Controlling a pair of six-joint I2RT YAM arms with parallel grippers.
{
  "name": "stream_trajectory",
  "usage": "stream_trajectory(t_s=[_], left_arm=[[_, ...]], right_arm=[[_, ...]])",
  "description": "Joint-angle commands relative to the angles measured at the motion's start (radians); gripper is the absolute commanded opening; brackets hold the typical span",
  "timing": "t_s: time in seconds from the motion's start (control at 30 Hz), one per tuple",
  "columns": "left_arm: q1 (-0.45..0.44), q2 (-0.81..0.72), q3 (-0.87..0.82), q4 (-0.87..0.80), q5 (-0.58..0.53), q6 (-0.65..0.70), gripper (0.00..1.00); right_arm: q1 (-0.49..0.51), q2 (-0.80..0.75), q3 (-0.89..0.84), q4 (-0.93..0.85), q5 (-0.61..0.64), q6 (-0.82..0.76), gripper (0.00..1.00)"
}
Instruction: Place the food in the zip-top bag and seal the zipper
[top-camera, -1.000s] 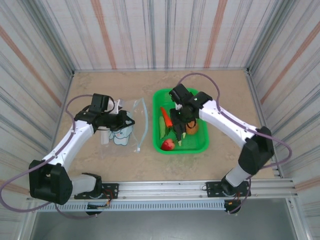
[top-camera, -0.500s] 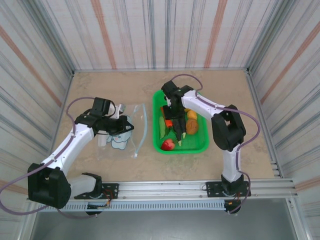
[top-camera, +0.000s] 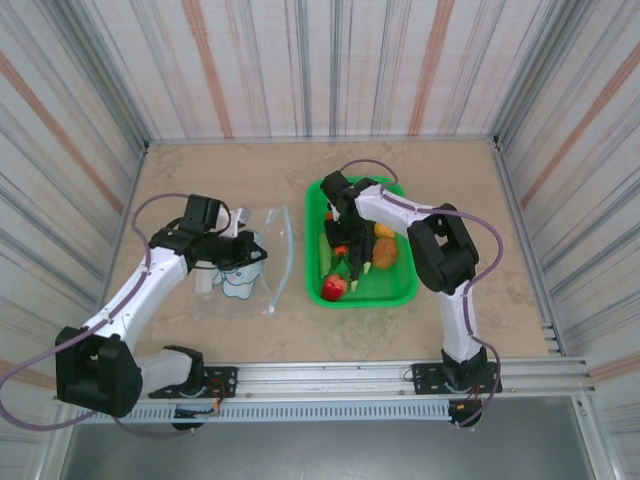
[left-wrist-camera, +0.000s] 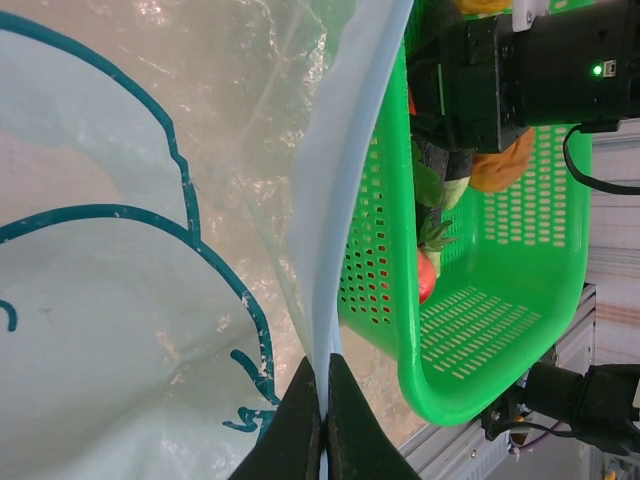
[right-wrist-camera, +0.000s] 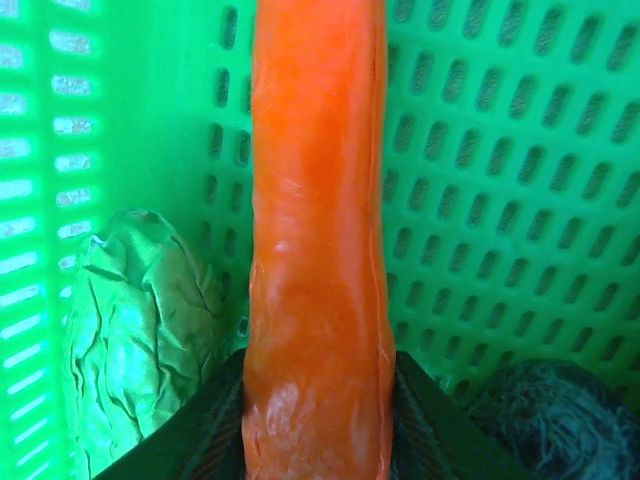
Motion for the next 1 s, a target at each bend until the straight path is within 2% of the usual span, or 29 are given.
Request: stream_trajectory(t_s=[0.0, 0.1, 0.53, 0.8, 0.97], left_arm=[[0.011, -0.029, -0.005, -0.008, -0.005, 0.012, 0.0], [0.011, -0.03, 0.008, -0.01, 0.023, -0.01, 0.0], [0.012, -0.028, 0.117, 0.008, 0.115, -0.146, 0.0], [0.012, -0.008, 0.098, 0.109, 0.201, -0.281, 0.0], [0.012, -0.016, 0.121, 0.132, 0.211, -0.338, 0.0]], right_arm=[[0.0, -0.009, -0.004, -0.009, 0.0, -0.009, 0.26], [-0.003, -0.079, -0.026, -0.003, 0.006, -0.007, 0.2], [-0.007, -0.461, -0.218, 0.048, 0.045, 0.001, 0.19], [0.026, -0.757, -0.323, 0.262, 0.044, 0.042, 0.16], [0.135, -0.815, -0.288, 0.419, 0.063, 0.047, 0.12]])
